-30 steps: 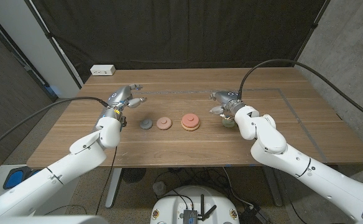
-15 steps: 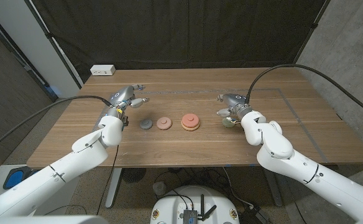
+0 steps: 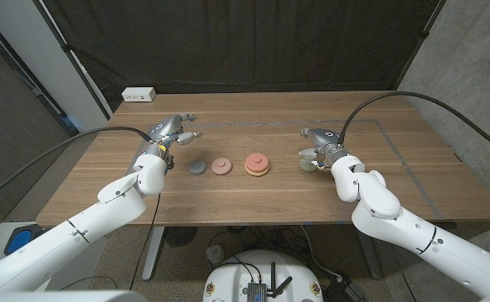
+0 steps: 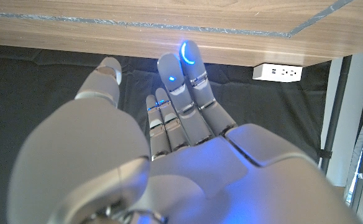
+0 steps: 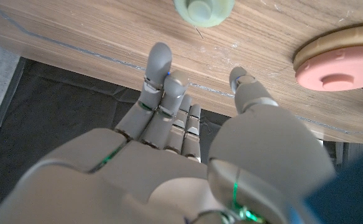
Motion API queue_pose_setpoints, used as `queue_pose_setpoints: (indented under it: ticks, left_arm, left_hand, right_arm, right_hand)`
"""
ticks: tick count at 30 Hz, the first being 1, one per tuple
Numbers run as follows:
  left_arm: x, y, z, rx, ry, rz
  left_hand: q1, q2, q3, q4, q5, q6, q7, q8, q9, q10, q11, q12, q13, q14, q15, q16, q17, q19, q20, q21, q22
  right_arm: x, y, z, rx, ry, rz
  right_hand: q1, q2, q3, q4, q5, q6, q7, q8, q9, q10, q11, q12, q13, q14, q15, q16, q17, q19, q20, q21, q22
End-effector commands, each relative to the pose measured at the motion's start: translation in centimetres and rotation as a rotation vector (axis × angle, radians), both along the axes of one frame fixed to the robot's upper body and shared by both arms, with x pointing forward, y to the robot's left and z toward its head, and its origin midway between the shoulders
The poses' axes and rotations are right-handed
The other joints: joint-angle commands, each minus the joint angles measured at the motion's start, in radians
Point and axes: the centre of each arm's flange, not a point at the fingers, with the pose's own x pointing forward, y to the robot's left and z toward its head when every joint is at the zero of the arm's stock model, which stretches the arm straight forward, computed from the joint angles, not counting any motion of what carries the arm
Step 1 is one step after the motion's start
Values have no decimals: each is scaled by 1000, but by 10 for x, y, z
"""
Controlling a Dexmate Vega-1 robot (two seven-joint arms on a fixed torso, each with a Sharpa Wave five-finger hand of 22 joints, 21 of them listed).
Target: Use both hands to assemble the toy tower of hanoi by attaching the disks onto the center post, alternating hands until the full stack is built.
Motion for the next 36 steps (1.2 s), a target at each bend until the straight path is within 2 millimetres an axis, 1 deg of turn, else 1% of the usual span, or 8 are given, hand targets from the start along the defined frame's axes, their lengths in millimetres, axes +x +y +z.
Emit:
queue_pose_setpoints:
  ticks: [1, 7, 10, 14, 23, 36]
  left_arm:
    - [1, -1, 4, 28, 18, 14]
    - [-4, -3, 10, 85, 44, 26]
    - [-6, -3, 13, 109, 59, 26]
    - [-6, -4, 16, 136, 69, 18]
    - [-5, -6, 19, 196, 125, -26]
    - [-11, -9, 27, 319, 186, -43]
  left_hand:
    - [0, -4, 8, 1, 4, -4, 3, 0, 3, 6, 1, 1, 3, -4, -59, 6, 1, -7, -128, 9, 0]
    - [2, -5, 8, -1, 5, -3, 5, 1, 4, 3, 1, 1, 4, -3, -59, 8, 3, -8, -128, 10, 0]
    - [8, -9, 10, -4, 5, -16, 7, -4, 4, -14, 9, -5, 5, -7, -59, 7, 1, -10, -129, 11, 0]
    - [9, -10, 10, -4, 6, -20, 10, -4, 4, -12, 13, -4, 6, -8, -59, 7, 1, -12, -128, 11, 0]
    - [3, -10, 8, 1, 5, -20, 10, -3, 5, -12, 12, -2, 8, -11, -59, 5, -2, -14, -126, 11, -1]
    - [-4, -12, 7, 4, 5, -22, 11, -2, 5, -15, 13, -1, 11, -16, -59, 3, -4, -20, -126, 10, -2]
  right_arm:
    - [2, -3, -4, 20, -13, -8]
    - [1, -5, -5, 32, -17, -18]
    - [2, -6, -6, 36, -17, -22]
    - [1, -5, -7, 40, -14, -24]
    - [1, -3, -9, 44, -8, -23]
    - [-1, 0, -11, 46, -11, -26]
  right_hand:
    - [-3, 12, 2, 6, 0, 10, 1, 5, 2, 13, 2, 4, 2, 9, -68, 7, 2, 1, -97, 7, 3]
    - [-4, 15, 2, 9, 0, 11, 1, 5, 1, 16, 3, 4, 4, 11, -67, 7, 3, 0, -97, 7, 3]
    - [-5, 17, 3, 10, 0, 10, 1, 4, 1, 16, 3, 4, 5, 7, -67, 4, 0, 0, -97, 8, 3]
    - [-6, 19, 3, 11, 0, 10, 2, 3, 1, 20, 3, 4, 6, 12, -67, 8, 6, -2, -97, 7, 2]
    - [-9, 21, 4, 13, 0, 12, 1, 2, 0, 25, 4, 4, 8, 11, -67, 8, 9, -2, -97, 9, 4]
    - [-13, 22, 5, 14, 1, 13, 1, 1, -1, 29, 3, 3, 11, 1, -68, 0, 2, -7, -97, 8, 3]
